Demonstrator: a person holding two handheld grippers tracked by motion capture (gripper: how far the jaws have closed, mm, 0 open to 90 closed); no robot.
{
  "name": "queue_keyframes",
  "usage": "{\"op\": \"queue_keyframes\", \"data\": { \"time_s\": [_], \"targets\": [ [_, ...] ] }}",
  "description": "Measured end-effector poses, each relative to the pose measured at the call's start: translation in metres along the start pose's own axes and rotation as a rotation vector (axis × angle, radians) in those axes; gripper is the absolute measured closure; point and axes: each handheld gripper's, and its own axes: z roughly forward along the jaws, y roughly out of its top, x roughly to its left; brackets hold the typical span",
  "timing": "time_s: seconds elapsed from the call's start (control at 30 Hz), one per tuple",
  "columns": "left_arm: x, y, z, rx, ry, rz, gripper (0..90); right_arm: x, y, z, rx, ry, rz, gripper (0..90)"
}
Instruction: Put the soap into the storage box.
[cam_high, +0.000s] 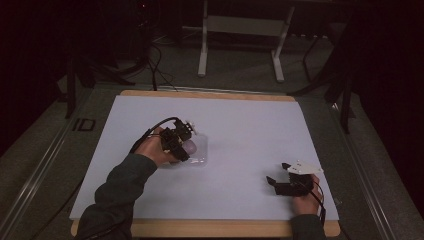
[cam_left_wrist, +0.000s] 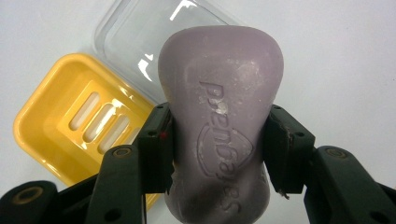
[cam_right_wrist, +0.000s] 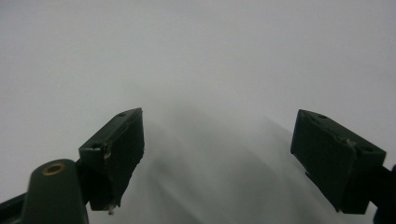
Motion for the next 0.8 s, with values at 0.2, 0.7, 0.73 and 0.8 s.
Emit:
{"op": "queue_keyframes", "data": {
  "time_s": [0.2,0.7,0.73,0.8],
  "targets": [
    [0.003,-0.002,0.000,-0.002,-0.002,-0.010,49.9,0.000,0.000,0.000,0.000,0.000,0.000,17.1],
    [0.013,-0.007,0.001,0.001,0.003,-0.046,49.9,0.000,0.000,0.000,0.001,-0.001,-0.003,17.1],
    [0.014,-0.007,0.001,0.002,0.002,-0.047,49.9,0.000,0.000,0.000,0.001,-0.001,-0.002,17.1],
    [0.016,-0.008,0.002,0.001,0.003,-0.055,49.9,0.000,0.000,0.000,0.001,-0.001,-0.003,17.1]
  ]
}}
